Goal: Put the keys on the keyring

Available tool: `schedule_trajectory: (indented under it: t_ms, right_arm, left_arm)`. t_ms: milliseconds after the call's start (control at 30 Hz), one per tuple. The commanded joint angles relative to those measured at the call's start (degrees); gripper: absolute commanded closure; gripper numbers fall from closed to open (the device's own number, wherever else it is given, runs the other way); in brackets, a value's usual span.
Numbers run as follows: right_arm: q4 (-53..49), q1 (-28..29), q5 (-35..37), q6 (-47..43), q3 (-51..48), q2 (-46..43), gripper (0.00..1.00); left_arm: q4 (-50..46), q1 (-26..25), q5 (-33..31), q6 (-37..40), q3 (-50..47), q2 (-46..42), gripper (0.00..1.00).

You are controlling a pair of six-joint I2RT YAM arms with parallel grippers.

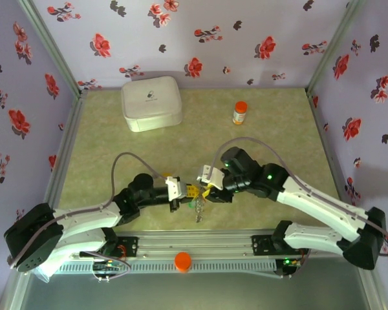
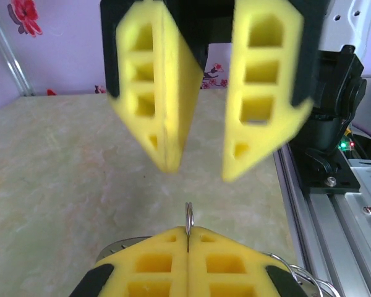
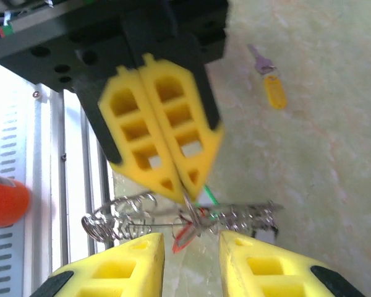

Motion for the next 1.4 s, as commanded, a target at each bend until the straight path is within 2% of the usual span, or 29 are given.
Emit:
schedule_trajectory:
  t_ms: [0,233,500,700,833,933,1067,1100,1167,1233,1367]
  right_arm:
    - [6.7,-0.8,-1.5,4.4,-4.6,-2.4,0.71]
    - [16.6,-0.7,-3.2,9.4,-10.1,-4.3,0.71]
    - [16.9,-0.8,-2.1,9.3,-10.2,-3.7,0.75]
    - [17.9,-0.7,-3.5,9.5,-10.3,-3.5,0.83]
    - [18.4,-0.7,-3.8,9.7,-10.6,-4.2,0.83]
    - [18.4,-0.6,-4.5,9.7,-10.5,-4.4,0.88]
    - [17.9,-0.7,-5.7,9.2,-9.9,-4.1,1.00]
    - [17.5,-0.7,-5.7,9.1,-9.6,-4.1,1.00]
    - [15.9,-0.5,-5.4,8.2,-8.8,-4.1,1.00]
    - [13.2,-0.3,-4.1,6.7,-7.4,-3.8,1.00]
    - [5.5,0.5,-2.0,2.9,-3.4,-1.9,1.00]
  left_arm:
    - [13.2,0.2,-1.4,-4.2,-2.2,0.1,1.00]
    - [18.4,0.2,-0.4,-6.8,-2.3,2.7,1.00]
    - [19.2,0.2,0.2,-7.9,-2.6,4.0,1.00]
    - [19.6,0.2,0.9,-8.0,-2.4,4.5,1.00]
    - [19.4,0.2,1.7,-7.8,-2.2,4.9,1.00]
    - [19.5,0.2,1.9,-7.7,-2.2,5.0,1.00]
    - [19.3,0.2,1.9,-7.4,-2.1,4.8,1.00]
    - [19.0,0.2,1.3,-7.2,-2.2,4.6,0.95]
    - [17.7,0.2,0.2,-6.5,-2.3,4.2,0.77]
    - [13.9,0.2,0.1,-5.0,-1.9,3.1,0.75]
    - [-0.5,-0.3,0.9,-1.0,1.5,0.5,0.75]
